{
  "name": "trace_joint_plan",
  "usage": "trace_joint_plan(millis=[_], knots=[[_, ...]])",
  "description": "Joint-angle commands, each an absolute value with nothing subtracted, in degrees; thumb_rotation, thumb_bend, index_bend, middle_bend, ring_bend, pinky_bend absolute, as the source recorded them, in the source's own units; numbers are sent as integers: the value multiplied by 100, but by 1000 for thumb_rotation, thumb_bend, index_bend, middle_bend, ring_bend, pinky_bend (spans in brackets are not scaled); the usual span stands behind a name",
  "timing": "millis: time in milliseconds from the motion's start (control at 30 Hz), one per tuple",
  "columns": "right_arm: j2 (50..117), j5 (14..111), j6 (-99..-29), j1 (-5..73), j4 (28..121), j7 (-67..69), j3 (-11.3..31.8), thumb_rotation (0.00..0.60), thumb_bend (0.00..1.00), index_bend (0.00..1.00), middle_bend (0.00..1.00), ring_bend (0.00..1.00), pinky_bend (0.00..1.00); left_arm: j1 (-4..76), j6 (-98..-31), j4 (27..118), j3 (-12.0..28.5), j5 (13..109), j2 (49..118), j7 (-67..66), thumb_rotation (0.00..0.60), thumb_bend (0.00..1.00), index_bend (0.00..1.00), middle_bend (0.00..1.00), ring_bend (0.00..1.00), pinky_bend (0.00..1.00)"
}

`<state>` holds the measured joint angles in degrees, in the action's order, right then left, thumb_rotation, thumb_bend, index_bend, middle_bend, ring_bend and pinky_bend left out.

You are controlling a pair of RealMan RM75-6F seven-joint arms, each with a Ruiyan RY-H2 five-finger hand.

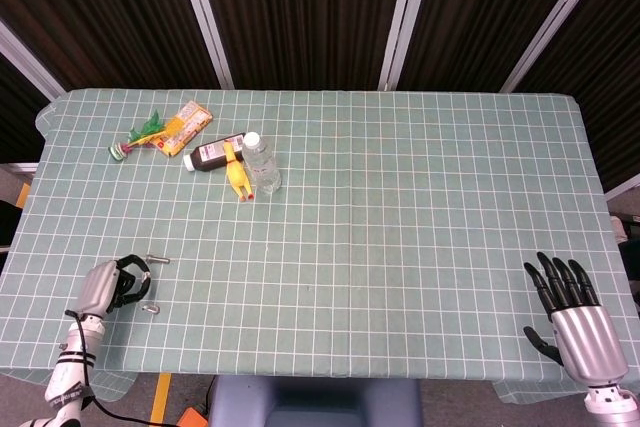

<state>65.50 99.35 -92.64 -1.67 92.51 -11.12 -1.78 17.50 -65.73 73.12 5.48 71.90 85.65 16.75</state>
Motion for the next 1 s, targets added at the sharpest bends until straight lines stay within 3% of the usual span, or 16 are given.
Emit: trace_joint_plan(millis=[33, 1000], knots=[[6556, 9935, -9253, -163, 9251, -1124, -179, 600, 283, 0, 0, 0, 0, 1673, -6727, 7069, 574, 7256, 8731, 1691, 600, 437, 641, 1000, 1000, 1000], [6561, 9932, -9234, -156, 9265, -1147, -181, 600, 283, 0, 0, 0, 0, 1445, -6714, 6411, 662, 7365, 9121, 2393, 600, 446, 627, 1000, 1000, 1000]])
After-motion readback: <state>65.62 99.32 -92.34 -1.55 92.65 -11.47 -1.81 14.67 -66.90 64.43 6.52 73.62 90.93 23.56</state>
